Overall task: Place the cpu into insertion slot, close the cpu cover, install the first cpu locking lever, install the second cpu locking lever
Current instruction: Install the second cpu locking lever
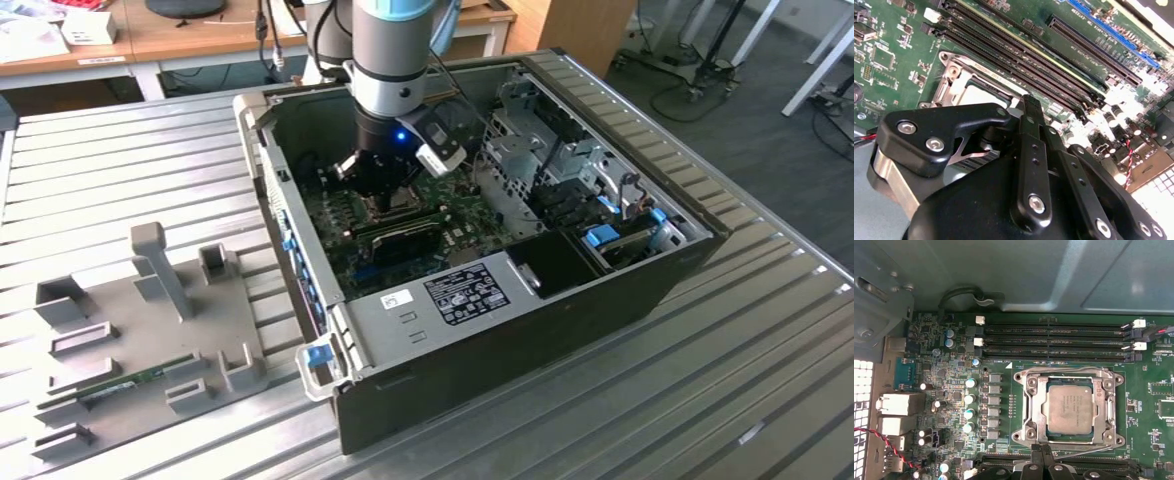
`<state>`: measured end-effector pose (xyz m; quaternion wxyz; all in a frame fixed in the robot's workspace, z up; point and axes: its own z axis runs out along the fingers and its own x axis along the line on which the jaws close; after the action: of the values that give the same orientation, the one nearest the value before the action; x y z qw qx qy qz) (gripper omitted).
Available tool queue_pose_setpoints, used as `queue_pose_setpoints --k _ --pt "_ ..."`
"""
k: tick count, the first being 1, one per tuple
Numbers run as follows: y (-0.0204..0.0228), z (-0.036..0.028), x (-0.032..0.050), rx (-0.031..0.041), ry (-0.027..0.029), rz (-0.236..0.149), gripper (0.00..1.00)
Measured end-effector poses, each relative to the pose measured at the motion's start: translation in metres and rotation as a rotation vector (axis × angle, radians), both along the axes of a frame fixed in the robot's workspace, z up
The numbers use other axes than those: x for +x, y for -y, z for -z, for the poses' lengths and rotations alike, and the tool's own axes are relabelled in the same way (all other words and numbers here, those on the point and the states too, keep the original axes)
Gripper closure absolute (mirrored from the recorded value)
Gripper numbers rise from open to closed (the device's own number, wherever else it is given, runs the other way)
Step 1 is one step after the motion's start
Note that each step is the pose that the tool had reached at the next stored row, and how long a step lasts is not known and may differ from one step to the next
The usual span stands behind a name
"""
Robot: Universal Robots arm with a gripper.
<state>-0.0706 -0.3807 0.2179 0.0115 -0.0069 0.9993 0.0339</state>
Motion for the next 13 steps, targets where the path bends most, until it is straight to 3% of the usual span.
queue_pose_setpoints --k 10,13 --pt "0.0000 0.0013 -0.0037 -0.0002 0.0009 0.000 0.89" --pt "0.0000 0.0035 -0.0058 -0.0045 0.0009 0.000 0.89"
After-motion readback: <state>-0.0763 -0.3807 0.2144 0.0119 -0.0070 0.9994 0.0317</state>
